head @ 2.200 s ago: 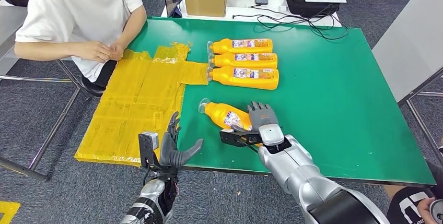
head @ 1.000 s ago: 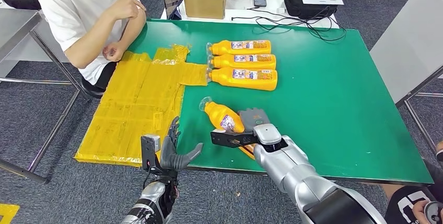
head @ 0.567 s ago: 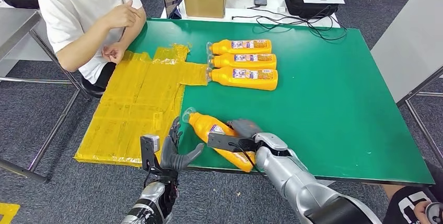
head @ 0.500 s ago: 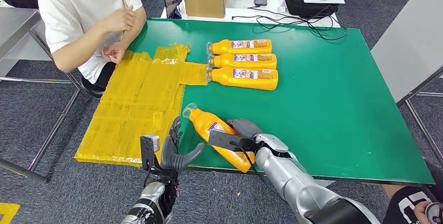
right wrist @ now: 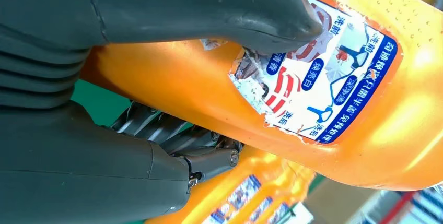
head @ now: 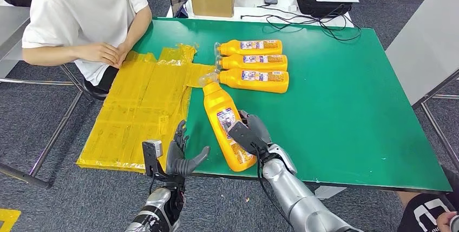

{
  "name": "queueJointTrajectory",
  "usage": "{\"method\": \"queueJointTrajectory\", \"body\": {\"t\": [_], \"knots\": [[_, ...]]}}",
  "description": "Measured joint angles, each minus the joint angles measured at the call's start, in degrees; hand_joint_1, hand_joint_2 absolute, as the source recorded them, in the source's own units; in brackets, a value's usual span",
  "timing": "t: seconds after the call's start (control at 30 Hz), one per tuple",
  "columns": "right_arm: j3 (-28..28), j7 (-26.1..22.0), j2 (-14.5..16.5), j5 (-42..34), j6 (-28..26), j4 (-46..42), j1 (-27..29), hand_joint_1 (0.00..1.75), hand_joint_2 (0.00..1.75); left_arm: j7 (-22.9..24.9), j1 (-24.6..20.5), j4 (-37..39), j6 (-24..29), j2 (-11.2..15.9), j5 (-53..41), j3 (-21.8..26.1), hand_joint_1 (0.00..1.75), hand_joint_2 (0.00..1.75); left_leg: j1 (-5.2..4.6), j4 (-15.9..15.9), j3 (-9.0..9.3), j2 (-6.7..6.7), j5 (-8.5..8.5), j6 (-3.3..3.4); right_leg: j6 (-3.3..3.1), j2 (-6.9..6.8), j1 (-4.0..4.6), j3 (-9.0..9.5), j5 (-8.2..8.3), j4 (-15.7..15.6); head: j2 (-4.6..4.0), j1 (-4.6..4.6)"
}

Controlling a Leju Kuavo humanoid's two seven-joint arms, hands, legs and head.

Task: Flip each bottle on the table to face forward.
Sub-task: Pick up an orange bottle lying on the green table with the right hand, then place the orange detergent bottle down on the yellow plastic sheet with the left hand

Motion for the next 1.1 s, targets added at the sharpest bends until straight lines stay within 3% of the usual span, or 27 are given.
{"method": "queueJointTrajectory", "body": {"t": [0.37, 0.47, 0.57, 0.73, 0.9, 1.1], "knots": [[0.6, -0.9, -0.7, -2.2, -2.8, -10.2, 6.2, 1.75, 1.75, 1.2, 1.4, -5.2, -3.2, 0.0, 2.2, -1.0, 0.0, 1.75, 0.0, 0.0, -0.06, -0.01, 0.0, 0.0, 0.0, 0.0, 0.0, -0.05, 0.0, 0.0, 0.0, 0.0], [1.8, -1.3, -1.2, -1.8, -3.4, -11.8, 7.4, 1.75, 1.75, 2.0, 2.3, -8.4, -6.6, 0.0, 2.5, -2.5, 0.0, 1.75, 0.0, 0.0, -0.08, -0.01, 0.0, 0.0, 0.0, 0.0, 0.0, -0.06, 0.0, 0.0, 0.0, 0.0], [3.1, -2.7, -1.7, -1.4, -3.8, -13.1, 8.5, 1.75, 1.75, 3.3, 4.1, -13.2, -13.6, 0.2, 4.6, -4.8, 0.0, 1.75, 0.0, 0.0, -0.1, -0.03, -0.01, 0.01, 0.0, -0.01, 0.0, -0.07, -0.01, 0.0, 0.0, -0.01], [4.9, -3.9, -2.5, 0.3, -5.1, -16.2, 11.0, 1.75, 1.75, 8.4, 7.9, -22.9, -22.7, 0.8, 10.3, -9.6, 0.0, 1.75, 0.0, 0.0, -0.15, -0.05, -0.02, 0.01, 0.0, -0.01, 0.0, -0.13, -0.03, 0.0, 0.0, -0.01], [6.0, -4.8, -3.7, 4.4, -8.1, -18.6, 12.8, 1.75, 1.75, 10.8, 9.1, -26.9, -26.6, 1.5, 12.0, -12.9, 0.0, 1.75, 0.0, 0.0, -0.16, -0.08, -0.02, 0.01, 0.0, -0.01, 0.0, -0.14, -0.03, 0.0, 0.0, 0.0], [7.5, -5.2, -5.3, 10.7, -11.5, -20.7, 14.2, 1.75, 1.75, 11.1, 8.7, -26.3, -26.4, 1.9, 9.7, -14.8, 0.0, 1.75, 0.0, 0.0, -0.16, -0.1, -0.02, 0.01, 0.02, -0.01, 0.0, -0.14, -0.02, 0.0, 0.0, 0.01]]}}
